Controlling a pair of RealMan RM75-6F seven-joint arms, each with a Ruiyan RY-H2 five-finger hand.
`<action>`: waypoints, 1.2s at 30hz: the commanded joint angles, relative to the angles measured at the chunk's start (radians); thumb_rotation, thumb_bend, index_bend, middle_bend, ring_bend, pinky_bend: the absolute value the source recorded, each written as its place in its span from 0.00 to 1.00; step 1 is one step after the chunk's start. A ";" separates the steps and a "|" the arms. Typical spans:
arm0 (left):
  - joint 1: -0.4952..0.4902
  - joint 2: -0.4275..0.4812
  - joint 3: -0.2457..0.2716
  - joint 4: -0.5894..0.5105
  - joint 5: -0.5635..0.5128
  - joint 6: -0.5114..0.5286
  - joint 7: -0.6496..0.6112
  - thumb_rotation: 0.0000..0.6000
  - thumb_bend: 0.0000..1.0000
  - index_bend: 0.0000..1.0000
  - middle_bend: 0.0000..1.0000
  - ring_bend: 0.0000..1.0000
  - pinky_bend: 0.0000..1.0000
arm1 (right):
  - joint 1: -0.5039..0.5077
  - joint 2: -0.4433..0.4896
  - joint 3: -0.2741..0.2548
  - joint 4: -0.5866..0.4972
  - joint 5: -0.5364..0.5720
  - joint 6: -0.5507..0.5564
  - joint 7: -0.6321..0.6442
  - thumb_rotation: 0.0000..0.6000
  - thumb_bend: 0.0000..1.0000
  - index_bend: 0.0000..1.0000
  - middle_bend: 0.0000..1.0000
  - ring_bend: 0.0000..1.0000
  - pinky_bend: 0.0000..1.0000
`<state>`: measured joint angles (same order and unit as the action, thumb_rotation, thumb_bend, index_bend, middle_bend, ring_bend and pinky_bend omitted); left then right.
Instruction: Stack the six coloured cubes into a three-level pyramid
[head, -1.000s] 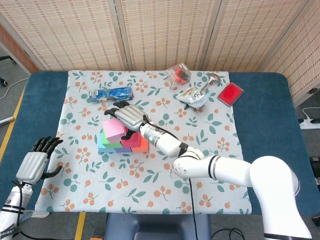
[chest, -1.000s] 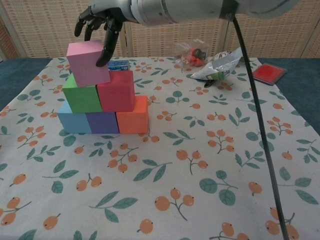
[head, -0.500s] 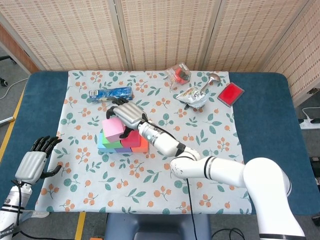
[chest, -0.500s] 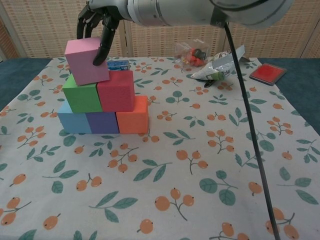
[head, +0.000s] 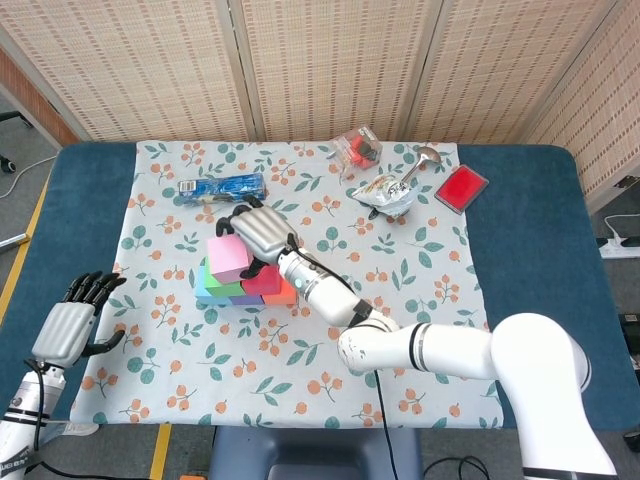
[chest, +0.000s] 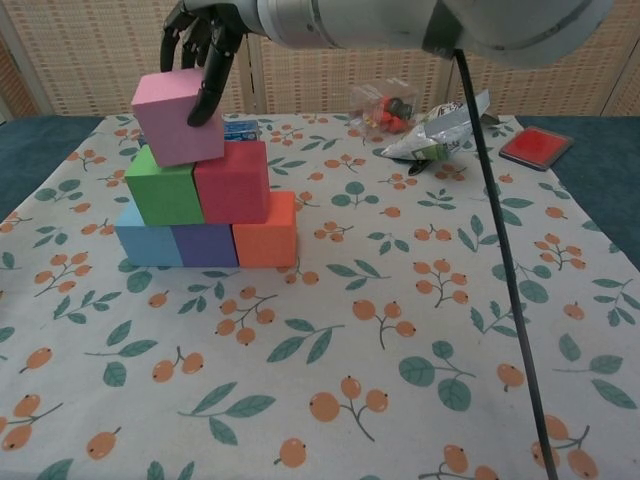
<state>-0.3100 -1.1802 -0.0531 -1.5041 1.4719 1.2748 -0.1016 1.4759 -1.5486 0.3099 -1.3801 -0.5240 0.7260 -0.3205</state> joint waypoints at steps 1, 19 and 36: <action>0.000 -0.001 0.001 0.000 0.003 0.002 -0.002 1.00 0.29 0.13 0.09 0.00 0.06 | 0.016 0.017 -0.006 -0.060 0.094 0.056 -0.064 1.00 0.00 0.31 0.36 0.19 0.00; 0.003 -0.006 0.002 0.010 0.012 0.013 -0.015 1.00 0.29 0.13 0.09 0.00 0.06 | 0.020 0.018 0.013 -0.102 0.184 0.112 -0.131 1.00 0.00 0.31 0.36 0.19 0.00; 0.010 -0.016 0.005 0.030 0.013 0.019 -0.035 1.00 0.29 0.13 0.09 0.00 0.06 | 0.009 -0.013 0.022 -0.070 0.176 0.112 -0.145 1.00 0.01 0.42 0.40 0.25 0.00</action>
<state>-0.3006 -1.1961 -0.0483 -1.4742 1.4845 1.2936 -0.1364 1.4853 -1.5616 0.3316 -1.4506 -0.3476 0.8375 -0.4647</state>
